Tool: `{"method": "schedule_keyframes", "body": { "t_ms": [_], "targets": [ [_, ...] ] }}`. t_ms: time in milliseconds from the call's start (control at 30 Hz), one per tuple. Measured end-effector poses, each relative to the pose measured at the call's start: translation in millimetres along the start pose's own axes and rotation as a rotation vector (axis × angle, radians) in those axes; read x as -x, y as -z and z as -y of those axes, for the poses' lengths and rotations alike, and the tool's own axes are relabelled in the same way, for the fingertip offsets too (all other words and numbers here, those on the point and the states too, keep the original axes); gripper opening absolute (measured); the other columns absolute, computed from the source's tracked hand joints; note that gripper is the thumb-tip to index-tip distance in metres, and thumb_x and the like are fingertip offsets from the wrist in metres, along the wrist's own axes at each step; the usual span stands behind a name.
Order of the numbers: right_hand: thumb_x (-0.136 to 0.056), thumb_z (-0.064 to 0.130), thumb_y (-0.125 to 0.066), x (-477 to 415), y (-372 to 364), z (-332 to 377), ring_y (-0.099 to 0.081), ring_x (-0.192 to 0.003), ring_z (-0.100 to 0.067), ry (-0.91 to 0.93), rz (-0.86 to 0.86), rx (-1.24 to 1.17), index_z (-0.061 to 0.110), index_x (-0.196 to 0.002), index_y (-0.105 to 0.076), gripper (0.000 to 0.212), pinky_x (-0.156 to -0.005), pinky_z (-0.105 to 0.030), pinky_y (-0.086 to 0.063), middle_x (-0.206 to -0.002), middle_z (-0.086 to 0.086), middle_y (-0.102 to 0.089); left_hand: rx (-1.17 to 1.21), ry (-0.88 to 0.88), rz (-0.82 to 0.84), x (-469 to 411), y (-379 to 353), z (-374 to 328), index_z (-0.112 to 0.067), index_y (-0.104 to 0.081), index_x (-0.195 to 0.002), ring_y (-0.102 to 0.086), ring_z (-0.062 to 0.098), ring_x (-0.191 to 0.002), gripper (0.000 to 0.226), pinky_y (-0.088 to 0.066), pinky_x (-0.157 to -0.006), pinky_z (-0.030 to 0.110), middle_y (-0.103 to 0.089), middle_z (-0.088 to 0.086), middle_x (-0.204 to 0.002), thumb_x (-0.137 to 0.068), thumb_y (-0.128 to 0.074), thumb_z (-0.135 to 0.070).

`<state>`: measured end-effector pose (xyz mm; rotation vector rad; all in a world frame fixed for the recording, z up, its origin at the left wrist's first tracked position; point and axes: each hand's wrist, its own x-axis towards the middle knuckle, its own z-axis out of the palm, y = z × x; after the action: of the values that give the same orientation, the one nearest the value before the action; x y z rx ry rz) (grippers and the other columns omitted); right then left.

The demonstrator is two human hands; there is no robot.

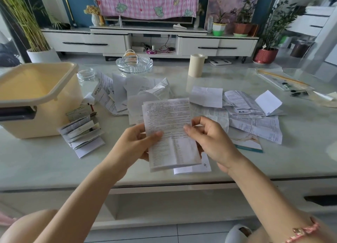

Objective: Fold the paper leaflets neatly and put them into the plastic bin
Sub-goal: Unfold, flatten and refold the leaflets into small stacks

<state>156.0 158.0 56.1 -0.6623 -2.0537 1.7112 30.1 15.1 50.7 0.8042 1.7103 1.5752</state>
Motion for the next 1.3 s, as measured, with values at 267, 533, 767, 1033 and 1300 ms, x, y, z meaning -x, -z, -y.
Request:
{"method": "schedule_keyframes", "body": {
  "t_ms": [267,533,767,1033,1300],
  "targets": [
    [-0.091,0.001,-0.052,1.2,-2.2,-0.7,-0.061,-0.063,-0.008,-0.021,0.118,-0.123,0.013,-0.088,-0.06,0.015,-0.05,-0.018,-0.046,-0.068,0.002,-0.063,0.299,0.083,-0.023,-3.3,-0.8,-3.5,-0.009,-0.066,-0.081,-0.064,0.021,-0.072,0.038,-0.054,-0.06,0.027,-0.069,0.008,-0.078,-0.089,-0.032,0.003],
    [-0.069,-0.027,-0.033,-1.9,-6.1,-3.5,-0.055,-0.084,-0.023,0.269,-0.046,0.193,0.014,-0.046,-0.047,0.05,-0.067,-0.007,-0.041,-0.07,-0.017,-0.058,0.554,0.32,0.115,-1.1,0.1,-3.5,-0.004,-0.067,-0.093,-0.07,0.028,-0.071,0.042,-0.057,-0.061,0.039,-0.072,0.014,-0.086,-0.09,-0.034,-0.03],
    [-0.08,-0.02,-0.039,-2.8,-5.0,-4.6,-0.059,-0.08,-0.004,0.282,0.097,0.254,0.015,-0.059,-0.059,0.046,-0.071,-0.013,-0.044,-0.081,0.004,-0.064,0.054,0.195,0.206,0.6,-4.2,6.1,-0.012,-0.07,-0.091,-0.069,0.016,-0.071,0.036,-0.057,-0.062,0.027,-0.072,0.006,-0.083,-0.073,-0.057,-0.039],
    [-0.091,0.026,-0.056,-2.0,-21.5,-3.7,-0.062,-0.063,-0.007,0.04,0.037,-0.036,0.009,-0.108,-0.056,0.023,-0.049,-0.02,-0.048,-0.078,0.001,-0.063,0.018,-0.022,-0.1,-4.0,-13.7,16.9,-0.002,-0.067,-0.098,-0.064,0.017,-0.07,0.042,-0.053,-0.06,0.026,-0.066,0.009,-0.08,-0.076,-0.062,-0.037],
    [-0.094,0.03,-0.05,-15.3,-35.0,-13.0,-0.033,-0.049,-0.009,0.386,-0.32,0.246,0.003,-0.062,-0.044,0.042,-0.045,-0.019,-0.028,-0.052,-0.002,-0.039,0.0,-0.18,-0.251,-2.2,-20.1,14.2,-0.005,-0.064,-0.075,-0.05,0.005,-0.048,0.016,-0.041,-0.042,0.017,-0.056,-0.004,-0.057,-0.083,-0.065,-0.019]
  ]
}}
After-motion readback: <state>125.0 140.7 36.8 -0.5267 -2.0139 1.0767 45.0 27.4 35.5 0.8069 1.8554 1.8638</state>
